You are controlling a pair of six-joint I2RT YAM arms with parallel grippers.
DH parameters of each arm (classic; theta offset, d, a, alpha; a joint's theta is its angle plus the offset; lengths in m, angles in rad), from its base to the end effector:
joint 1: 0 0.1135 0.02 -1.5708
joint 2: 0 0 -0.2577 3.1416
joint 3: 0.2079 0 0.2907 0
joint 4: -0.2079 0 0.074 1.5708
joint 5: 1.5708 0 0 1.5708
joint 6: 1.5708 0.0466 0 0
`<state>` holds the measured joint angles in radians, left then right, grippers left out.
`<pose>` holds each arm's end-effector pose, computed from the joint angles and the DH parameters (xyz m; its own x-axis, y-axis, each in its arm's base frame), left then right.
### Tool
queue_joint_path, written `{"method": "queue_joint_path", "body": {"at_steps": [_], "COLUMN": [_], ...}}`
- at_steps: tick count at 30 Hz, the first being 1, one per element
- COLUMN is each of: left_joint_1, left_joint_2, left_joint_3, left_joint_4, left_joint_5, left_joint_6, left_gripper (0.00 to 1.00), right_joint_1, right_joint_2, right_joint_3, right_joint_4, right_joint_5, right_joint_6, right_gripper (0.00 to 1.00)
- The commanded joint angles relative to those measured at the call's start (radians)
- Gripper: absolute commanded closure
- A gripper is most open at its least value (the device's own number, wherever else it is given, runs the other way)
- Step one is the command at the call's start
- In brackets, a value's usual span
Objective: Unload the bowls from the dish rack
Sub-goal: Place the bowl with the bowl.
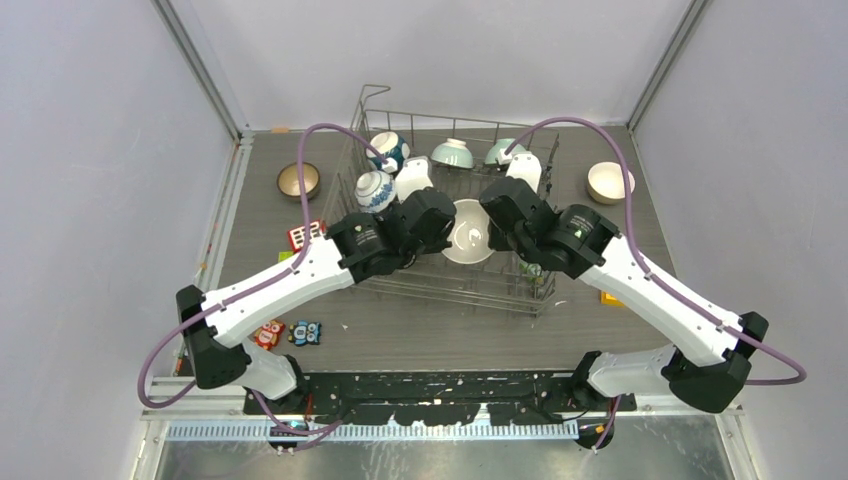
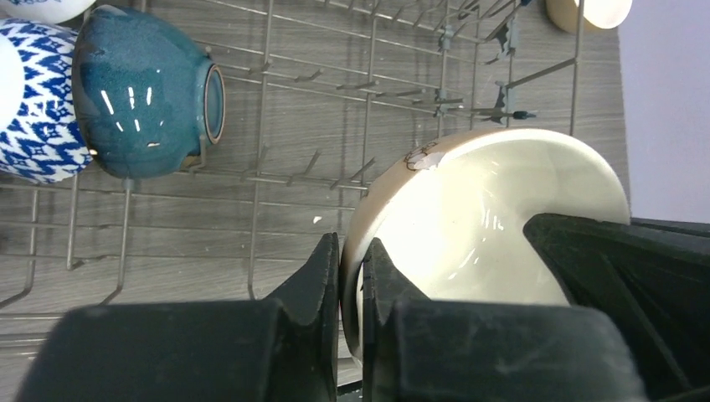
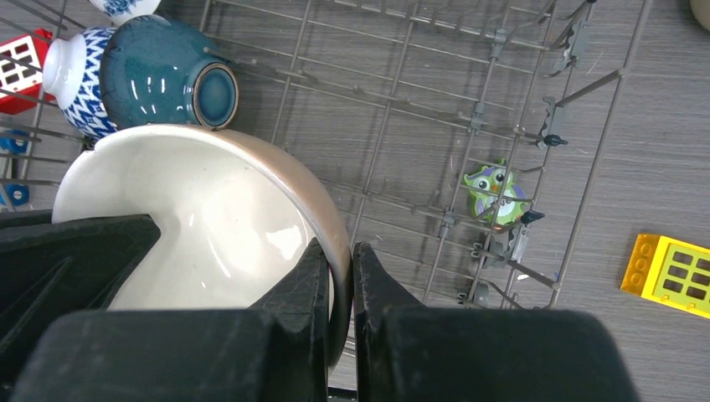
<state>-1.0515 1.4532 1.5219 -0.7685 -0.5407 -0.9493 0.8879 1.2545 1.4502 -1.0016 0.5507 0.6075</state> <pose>0.1978 -0.2977 0.3754 -0.6324 -0.2983 -0.7149 0.0598 0.9014 -0.4289 0.1993 0.2064 0.3905 -0.6206 0.0079 -0.7841 -0.0951 0.9918 0.0853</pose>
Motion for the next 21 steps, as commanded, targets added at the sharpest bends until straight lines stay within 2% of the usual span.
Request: {"method": "queue_joint_path", "body": {"at_steps": [1, 3, 8, 10, 14, 21], "left_joint_1": [0.004, 0.004, 0.004, 0.005, 0.006, 0.005], "left_joint_2": [0.003, 0.003, 0.005, 0.007, 0.012, 0.015], "left_joint_3": [0.041, 0.044, 0.052, 0.059, 0.071, 0.083], "left_joint_4": [-0.002, -0.003, -0.018, -0.027, -0.042, -0.043], "left_joint_5": [-0.037, -0.036, -0.037, -0.036, -0.034, -0.013], "left_joint_6": [-0.011, -0.006, 0.003, 0.003, 0.001, -0.006], "left_gripper": [0.99, 1.00, 1.00, 1.00, 1.00, 1.00], "right_joint_1": [-0.003, -0.003, -0.003, -0.003, -0.006, -0.024], "right_joint_2": [-0.009, -0.006, -0.012, -0.007, 0.012, 0.052], "right_joint_3": [0.077, 0.081, 0.088, 0.097, 0.117, 0.130], "right_joint_4": [0.093, 0.086, 0.052, 0.026, -0.025, -0.048], "right_joint_5": [0.007, -0.005, -0.027, -0.027, -0.024, -0.066], "right_joint_6": [0.035, 0.026, -0.024, -0.050, -0.095, -0.143], "right_gripper": [0.99, 0.97, 0.65, 0.58, 0.52, 0.50]}}
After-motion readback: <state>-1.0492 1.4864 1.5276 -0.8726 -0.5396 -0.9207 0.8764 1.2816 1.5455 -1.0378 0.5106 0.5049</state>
